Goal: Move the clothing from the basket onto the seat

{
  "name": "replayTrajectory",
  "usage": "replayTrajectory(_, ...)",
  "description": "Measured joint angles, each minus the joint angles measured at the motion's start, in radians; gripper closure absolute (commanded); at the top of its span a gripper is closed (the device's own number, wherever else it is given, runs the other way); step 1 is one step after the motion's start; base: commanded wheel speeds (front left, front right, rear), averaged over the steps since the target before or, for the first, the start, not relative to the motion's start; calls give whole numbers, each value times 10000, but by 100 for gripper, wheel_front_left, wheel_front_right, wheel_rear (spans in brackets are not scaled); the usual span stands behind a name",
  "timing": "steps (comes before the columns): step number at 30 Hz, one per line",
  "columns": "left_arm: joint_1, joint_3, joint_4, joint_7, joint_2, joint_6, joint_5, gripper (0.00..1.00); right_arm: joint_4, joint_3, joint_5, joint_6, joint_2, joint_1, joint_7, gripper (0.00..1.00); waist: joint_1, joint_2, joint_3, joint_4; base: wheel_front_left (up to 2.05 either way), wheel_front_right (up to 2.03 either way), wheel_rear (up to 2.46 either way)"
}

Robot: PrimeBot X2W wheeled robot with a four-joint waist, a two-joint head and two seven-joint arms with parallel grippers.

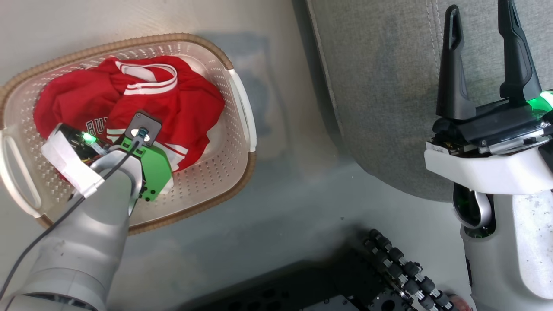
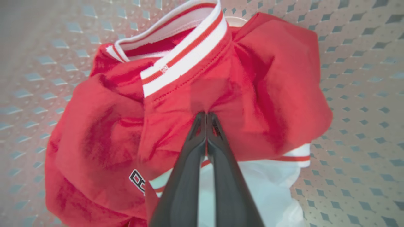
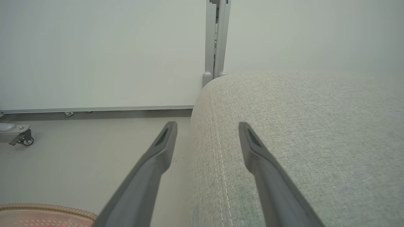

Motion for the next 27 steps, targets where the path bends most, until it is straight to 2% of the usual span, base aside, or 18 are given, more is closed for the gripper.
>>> replayTrajectory(8,688,77,-543,-217,-251,4,-433,100,153,-73,-171,0,6,231,0,0,0,0,-727,270,0,0,0)
replayTrajectory(17,2216,261,-2972,-230,-222,67,-922,100,410,-67,-290,0,8,652,0,0,0,0,-1892,580,0,0,0)
replayTrajectory(27,4145,644,-5559,-228,-380,234,-1469,100,876,104,-750,0,13,1789,0,0,0,0,-3764,963,0,0,0)
